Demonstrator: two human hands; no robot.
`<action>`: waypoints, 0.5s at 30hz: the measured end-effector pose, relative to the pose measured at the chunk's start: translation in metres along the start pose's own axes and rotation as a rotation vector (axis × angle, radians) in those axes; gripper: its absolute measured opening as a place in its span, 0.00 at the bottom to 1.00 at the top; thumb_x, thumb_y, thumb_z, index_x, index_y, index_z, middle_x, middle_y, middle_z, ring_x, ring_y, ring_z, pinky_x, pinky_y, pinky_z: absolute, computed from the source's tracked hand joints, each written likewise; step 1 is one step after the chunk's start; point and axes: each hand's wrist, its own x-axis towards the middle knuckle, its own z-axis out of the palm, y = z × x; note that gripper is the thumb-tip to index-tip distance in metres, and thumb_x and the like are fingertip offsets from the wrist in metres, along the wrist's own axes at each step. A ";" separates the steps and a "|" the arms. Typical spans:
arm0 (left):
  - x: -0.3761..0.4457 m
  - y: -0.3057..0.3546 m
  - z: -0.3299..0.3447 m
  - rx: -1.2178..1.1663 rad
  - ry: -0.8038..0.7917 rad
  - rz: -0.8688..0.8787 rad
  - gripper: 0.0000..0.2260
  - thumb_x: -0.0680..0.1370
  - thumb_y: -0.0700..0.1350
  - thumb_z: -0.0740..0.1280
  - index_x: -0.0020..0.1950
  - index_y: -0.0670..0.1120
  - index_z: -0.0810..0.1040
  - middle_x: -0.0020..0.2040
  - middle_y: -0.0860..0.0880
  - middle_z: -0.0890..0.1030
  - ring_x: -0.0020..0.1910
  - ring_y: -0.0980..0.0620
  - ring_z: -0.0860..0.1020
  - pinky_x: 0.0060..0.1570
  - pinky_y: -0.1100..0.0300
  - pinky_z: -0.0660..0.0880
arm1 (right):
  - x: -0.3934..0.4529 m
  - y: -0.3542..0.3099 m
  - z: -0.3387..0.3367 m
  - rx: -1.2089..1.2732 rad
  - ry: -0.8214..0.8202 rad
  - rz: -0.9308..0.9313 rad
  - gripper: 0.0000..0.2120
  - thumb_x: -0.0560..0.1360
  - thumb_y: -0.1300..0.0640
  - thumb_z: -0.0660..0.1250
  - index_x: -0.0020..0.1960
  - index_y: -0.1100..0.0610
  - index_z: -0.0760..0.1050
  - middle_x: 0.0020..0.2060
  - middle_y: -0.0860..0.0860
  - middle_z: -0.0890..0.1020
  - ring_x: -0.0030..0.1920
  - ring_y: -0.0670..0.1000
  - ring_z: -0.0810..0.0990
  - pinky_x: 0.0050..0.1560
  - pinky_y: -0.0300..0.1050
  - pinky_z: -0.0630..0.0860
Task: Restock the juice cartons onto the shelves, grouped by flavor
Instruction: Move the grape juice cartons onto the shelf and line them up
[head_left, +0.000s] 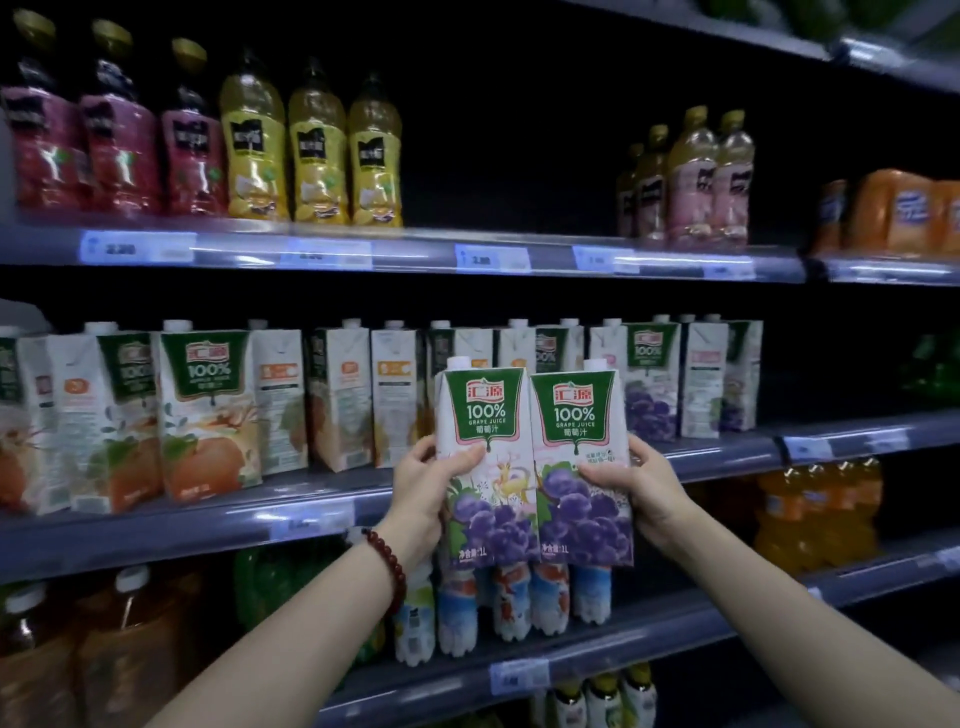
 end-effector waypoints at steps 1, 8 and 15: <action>0.000 -0.006 0.012 -0.009 -0.010 -0.016 0.21 0.66 0.35 0.76 0.57 0.40 0.76 0.47 0.40 0.85 0.40 0.43 0.85 0.32 0.55 0.80 | 0.000 -0.002 -0.014 -0.002 0.005 -0.002 0.31 0.57 0.69 0.77 0.59 0.63 0.75 0.48 0.61 0.85 0.45 0.59 0.86 0.41 0.48 0.82; -0.002 -0.054 0.105 -0.065 -0.044 -0.082 0.20 0.66 0.32 0.75 0.56 0.39 0.77 0.45 0.40 0.86 0.39 0.43 0.85 0.33 0.54 0.81 | 0.001 -0.016 -0.117 -0.005 -0.001 0.042 0.32 0.57 0.69 0.75 0.61 0.64 0.74 0.50 0.63 0.84 0.46 0.61 0.85 0.44 0.51 0.81; 0.000 -0.104 0.191 -0.092 -0.003 -0.105 0.24 0.65 0.32 0.76 0.58 0.39 0.76 0.46 0.39 0.85 0.39 0.43 0.85 0.37 0.53 0.82 | 0.005 -0.024 -0.216 -0.015 -0.023 0.118 0.31 0.58 0.67 0.77 0.60 0.61 0.74 0.48 0.60 0.85 0.46 0.60 0.86 0.45 0.54 0.81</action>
